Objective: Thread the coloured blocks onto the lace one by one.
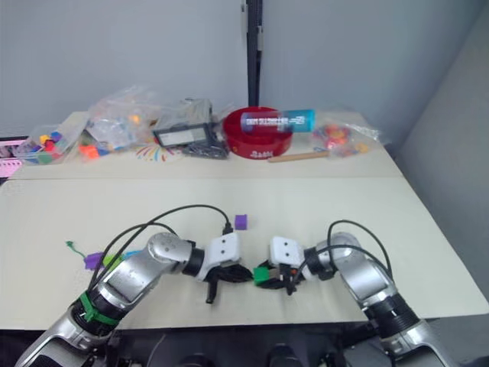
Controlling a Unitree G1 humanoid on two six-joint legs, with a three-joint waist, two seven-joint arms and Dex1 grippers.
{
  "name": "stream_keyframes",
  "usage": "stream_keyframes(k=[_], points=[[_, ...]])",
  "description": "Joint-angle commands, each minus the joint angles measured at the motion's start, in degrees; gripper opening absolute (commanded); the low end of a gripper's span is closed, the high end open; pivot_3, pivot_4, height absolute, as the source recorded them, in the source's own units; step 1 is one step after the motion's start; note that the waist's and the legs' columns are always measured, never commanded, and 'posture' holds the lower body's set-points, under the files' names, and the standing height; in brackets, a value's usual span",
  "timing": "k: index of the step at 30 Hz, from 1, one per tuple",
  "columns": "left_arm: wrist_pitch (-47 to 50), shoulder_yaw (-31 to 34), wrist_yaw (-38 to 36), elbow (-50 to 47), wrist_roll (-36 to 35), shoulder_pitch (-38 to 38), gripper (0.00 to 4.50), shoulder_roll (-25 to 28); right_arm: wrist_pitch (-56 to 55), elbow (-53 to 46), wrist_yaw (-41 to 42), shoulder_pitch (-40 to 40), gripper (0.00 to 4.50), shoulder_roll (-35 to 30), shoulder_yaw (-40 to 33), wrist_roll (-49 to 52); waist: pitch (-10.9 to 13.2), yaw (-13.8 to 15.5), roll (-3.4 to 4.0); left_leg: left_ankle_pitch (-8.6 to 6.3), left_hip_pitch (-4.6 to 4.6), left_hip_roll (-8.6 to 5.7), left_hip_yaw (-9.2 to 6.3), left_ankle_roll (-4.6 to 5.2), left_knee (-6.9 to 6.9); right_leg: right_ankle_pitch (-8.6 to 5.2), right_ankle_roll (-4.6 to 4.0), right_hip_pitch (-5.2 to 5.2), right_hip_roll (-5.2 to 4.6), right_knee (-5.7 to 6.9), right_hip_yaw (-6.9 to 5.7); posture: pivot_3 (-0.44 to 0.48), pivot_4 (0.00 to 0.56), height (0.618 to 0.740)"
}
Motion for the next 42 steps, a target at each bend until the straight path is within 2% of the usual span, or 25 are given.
stream_keyframes(k=[1,8,10,15,27,34,42], points=[[-1.68,0.72,0.12,-0.49,-2.7,1.39,0.72,-3.28,0.54,0.23,-1.06,0.69,1.19,1.67,2.71,-1.1,0.0,-0.1,0.0,0.0,0.11,0.0,0.01,0.0,0.0,-0.12,0.21,0.15,0.0,-0.05,0.01,0.0,0.15,0.74],[-2.39,8.25,-3.02,-5.18,-6.56,3.53,2.95,0.85,0.2,1.73,-1.26,1.03,1.19,1.43,2.25,-1.56,0.01,-0.89,-0.01,-0.03,0.15,0.05,0.0,0.04,-0.09,-0.05,0.08,0.08,0.04,0.03,0.03,0.0,0.15,0.74],[-2.99,10.31,-4.18,-5.47,-8.03,4.35,2.95,2.57,0.16,2.43,-1.31,0.85,1.19,1.48,2.13,-1.6,0.0,-1.41,0.0,-0.03,0.15,0.08,0.0,0.05,-0.14,0.07,-0.16,0.05,0.06,0.06,0.03,0.0,0.15,0.74],[-6.74,11.64,-6.12,-3.24,-7.83,5.97,2.95,6.37,0.26,3.42,-1.45,0.64,1.19,1.19,1.67,-1.52,0.01,-1.58,-0.01,-0.03,0.23,0.07,0.0,0.05,-0.21,-0.04,-0.02,0.06,0.05,0.05,0.03,0.0,0.15,0.74],[-20.4,8.02,-6.2,8.61,-1.63,5.94,2.95,3.66,2.41,1.49,-1.55,1.86,1.19,-1.19,-0.31,-0.11,0.02,-1.11,-0.03,-0.04,0.06,0.04,0.0,0.05,-0.2,0.0,-0.07,-0.03,0.02,-0.02,0.01,0.0,0.15,0.74],[-22.36,8.33,-6.7,10.29,-1.04,6.08,2.95,3.34,3.07,0.82,-2.22,2.45,1.19,-1.84,-0.49,0.38,0.02,-0.19,-0.03,-0.04,-0.34,0.02,0.02,0.05,-0.07,0.11,-0.17,-0.4,-0.01,0.01,0.02,0.0,0.15,0.74],[-22.71,8.37,-7.47,10.09,-1.86,6.5,0.5,2.88,3.4,0.33,-3.01,2.59,1.19,-1.67,-0.32,0.57,0.02,-0.21,-0.03,-0.04,-0.34,0.03,0.02,0.05,-0.07,0.1,-0.17,-0.41,0.0,0.02,0.02,0.0,0.15,0.74]])
